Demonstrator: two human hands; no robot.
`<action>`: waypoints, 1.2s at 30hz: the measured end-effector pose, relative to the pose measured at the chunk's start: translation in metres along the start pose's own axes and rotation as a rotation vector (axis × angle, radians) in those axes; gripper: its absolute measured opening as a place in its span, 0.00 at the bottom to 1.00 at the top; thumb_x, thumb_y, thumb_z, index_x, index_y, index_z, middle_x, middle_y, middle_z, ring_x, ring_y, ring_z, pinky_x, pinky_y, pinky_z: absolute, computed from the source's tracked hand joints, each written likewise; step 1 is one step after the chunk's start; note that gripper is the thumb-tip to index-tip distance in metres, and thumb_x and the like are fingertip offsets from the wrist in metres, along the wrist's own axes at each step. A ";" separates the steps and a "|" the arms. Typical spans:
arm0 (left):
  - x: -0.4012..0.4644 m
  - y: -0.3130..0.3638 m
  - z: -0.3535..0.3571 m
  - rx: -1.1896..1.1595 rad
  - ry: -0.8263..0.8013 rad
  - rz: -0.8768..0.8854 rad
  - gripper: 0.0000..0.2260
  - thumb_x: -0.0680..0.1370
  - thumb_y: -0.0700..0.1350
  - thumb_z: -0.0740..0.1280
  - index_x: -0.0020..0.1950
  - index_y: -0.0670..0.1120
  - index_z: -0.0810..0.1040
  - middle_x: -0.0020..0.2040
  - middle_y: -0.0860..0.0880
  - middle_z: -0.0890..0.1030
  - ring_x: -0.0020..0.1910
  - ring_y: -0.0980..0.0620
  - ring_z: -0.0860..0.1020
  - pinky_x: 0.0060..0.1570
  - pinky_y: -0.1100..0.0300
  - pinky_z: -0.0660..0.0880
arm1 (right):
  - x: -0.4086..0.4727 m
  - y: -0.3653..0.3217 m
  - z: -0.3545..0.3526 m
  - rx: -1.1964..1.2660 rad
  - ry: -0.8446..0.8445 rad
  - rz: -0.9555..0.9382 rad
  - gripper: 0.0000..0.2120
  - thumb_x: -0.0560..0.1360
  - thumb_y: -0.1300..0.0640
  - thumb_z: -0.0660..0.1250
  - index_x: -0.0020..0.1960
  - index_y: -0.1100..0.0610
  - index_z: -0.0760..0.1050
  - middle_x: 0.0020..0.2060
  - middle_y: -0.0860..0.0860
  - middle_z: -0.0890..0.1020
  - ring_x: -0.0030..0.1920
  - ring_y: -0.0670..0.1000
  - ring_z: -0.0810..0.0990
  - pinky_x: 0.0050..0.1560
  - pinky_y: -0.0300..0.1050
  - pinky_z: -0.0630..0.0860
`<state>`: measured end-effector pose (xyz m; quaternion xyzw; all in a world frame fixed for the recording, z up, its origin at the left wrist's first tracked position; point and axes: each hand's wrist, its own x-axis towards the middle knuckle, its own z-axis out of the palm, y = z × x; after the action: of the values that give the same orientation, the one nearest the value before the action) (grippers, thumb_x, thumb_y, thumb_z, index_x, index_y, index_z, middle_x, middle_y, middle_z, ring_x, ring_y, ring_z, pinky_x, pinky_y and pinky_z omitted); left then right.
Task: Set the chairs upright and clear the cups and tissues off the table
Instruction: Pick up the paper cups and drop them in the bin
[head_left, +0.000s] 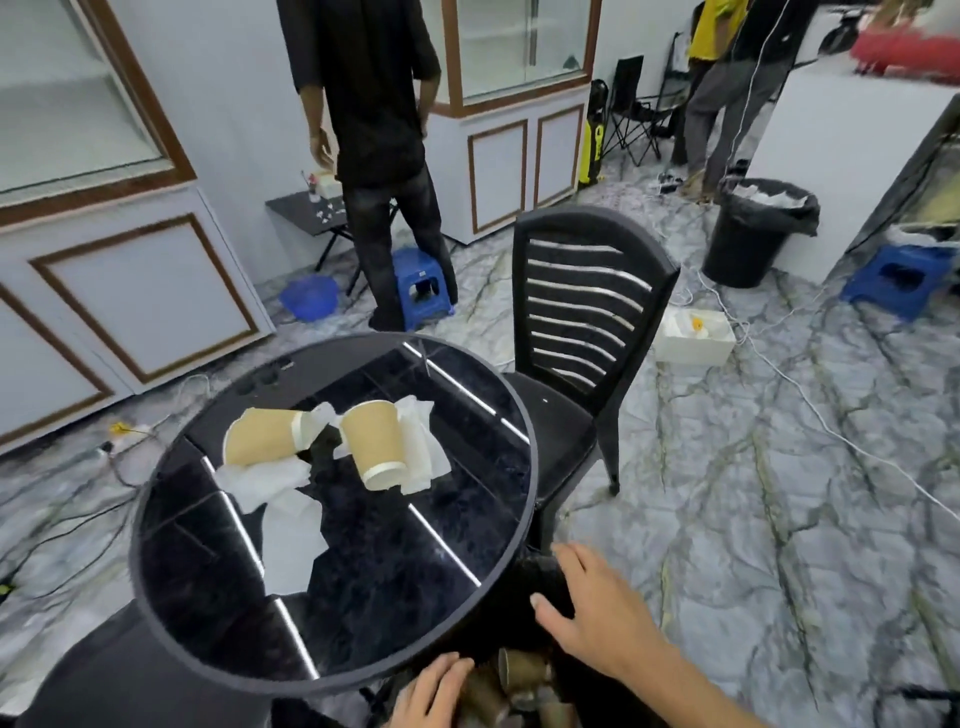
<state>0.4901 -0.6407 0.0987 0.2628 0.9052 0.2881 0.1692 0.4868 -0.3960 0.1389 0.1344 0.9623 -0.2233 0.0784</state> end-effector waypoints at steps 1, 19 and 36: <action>-0.004 -0.004 0.002 -0.069 0.074 0.005 0.14 0.70 0.60 0.58 0.54 0.68 0.75 0.61 0.77 0.68 0.59 0.68 0.74 0.63 0.75 0.64 | 0.007 -0.006 -0.009 0.000 0.020 -0.024 0.34 0.78 0.35 0.56 0.77 0.54 0.57 0.74 0.48 0.65 0.72 0.50 0.65 0.67 0.44 0.69; 0.079 -0.073 -0.190 0.072 0.303 -0.203 0.30 0.75 0.63 0.67 0.74 0.59 0.63 0.70 0.63 0.64 0.69 0.54 0.65 0.62 0.54 0.70 | 0.151 -0.130 -0.027 -0.140 0.103 -0.326 0.32 0.74 0.33 0.60 0.64 0.57 0.67 0.57 0.51 0.74 0.53 0.52 0.74 0.51 0.46 0.77; 0.221 -0.137 -0.239 0.308 0.312 -0.226 0.33 0.73 0.66 0.66 0.75 0.60 0.61 0.79 0.53 0.59 0.78 0.41 0.53 0.68 0.31 0.64 | 0.213 -0.192 0.022 -0.113 0.261 -0.152 0.40 0.72 0.35 0.67 0.70 0.63 0.62 0.58 0.54 0.73 0.55 0.54 0.73 0.45 0.45 0.75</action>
<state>0.1511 -0.7132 0.1662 0.1348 0.9772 0.1632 0.0166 0.2303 -0.5239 0.1532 0.0843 0.9827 -0.1549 -0.0571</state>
